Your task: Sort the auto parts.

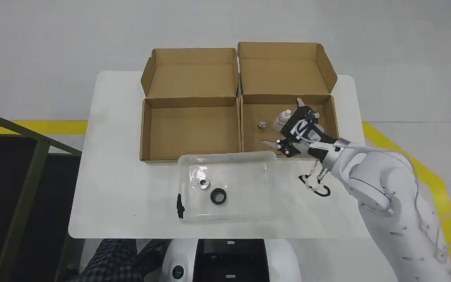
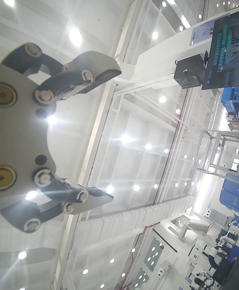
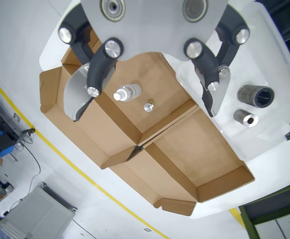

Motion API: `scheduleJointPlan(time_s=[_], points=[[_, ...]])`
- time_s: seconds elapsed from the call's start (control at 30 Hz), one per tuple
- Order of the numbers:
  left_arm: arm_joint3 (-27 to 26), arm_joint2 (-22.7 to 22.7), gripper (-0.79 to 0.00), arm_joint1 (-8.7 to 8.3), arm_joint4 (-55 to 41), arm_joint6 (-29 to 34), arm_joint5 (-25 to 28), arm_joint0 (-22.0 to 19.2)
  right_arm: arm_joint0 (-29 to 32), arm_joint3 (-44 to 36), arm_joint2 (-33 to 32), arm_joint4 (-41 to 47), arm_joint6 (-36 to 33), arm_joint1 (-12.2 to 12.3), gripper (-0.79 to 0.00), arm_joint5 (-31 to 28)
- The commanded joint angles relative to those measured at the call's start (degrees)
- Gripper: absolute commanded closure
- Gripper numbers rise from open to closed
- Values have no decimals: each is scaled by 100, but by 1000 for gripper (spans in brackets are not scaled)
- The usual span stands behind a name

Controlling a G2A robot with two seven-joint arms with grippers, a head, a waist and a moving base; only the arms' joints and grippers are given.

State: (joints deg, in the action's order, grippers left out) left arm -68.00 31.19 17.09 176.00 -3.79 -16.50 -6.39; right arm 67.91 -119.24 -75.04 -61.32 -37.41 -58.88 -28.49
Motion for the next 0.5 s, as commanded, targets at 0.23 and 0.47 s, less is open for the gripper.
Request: scheduleJointPlan(time_s=[0.23,0.47], points=[[0,0,-785,0,0,0,0,0,91,-314,791,-358,-210,-26,-785,-461],[0,0,-785,0,0,0,0,0,-58,-34,1269,-335,-111,-86,-785,-561]])
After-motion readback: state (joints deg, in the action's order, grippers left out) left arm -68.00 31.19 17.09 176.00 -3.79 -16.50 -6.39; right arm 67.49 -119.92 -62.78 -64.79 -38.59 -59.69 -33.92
